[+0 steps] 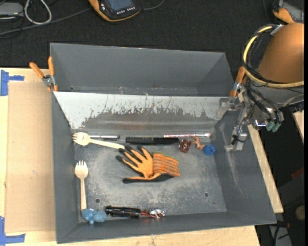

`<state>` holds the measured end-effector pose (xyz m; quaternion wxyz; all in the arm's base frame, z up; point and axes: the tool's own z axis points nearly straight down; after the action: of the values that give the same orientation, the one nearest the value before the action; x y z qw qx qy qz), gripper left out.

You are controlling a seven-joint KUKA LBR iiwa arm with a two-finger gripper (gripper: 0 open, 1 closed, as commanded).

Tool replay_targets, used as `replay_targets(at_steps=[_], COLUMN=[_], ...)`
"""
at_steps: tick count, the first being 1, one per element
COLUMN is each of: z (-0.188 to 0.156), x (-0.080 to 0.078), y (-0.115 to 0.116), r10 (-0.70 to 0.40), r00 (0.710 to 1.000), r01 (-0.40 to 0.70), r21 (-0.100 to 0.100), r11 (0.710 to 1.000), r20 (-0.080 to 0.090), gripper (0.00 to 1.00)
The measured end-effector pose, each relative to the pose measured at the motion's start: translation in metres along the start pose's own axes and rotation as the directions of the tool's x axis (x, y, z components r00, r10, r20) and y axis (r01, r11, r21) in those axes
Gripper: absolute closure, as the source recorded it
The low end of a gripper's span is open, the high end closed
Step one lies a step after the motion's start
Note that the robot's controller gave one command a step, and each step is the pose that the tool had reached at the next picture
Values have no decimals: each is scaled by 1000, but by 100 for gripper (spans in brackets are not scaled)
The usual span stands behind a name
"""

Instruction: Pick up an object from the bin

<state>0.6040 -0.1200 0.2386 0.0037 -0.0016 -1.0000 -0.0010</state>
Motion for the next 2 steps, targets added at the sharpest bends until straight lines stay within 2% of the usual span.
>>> replay_targets(at_steps=[1,2], z=[-5,67], x=[-1,4], y=[0,43], r10=[-2,67], r00=[1000,998], r01=[2,-67], r21=[2,0], r11=[1000,998], r20=[8,9], gripper=[0,0])
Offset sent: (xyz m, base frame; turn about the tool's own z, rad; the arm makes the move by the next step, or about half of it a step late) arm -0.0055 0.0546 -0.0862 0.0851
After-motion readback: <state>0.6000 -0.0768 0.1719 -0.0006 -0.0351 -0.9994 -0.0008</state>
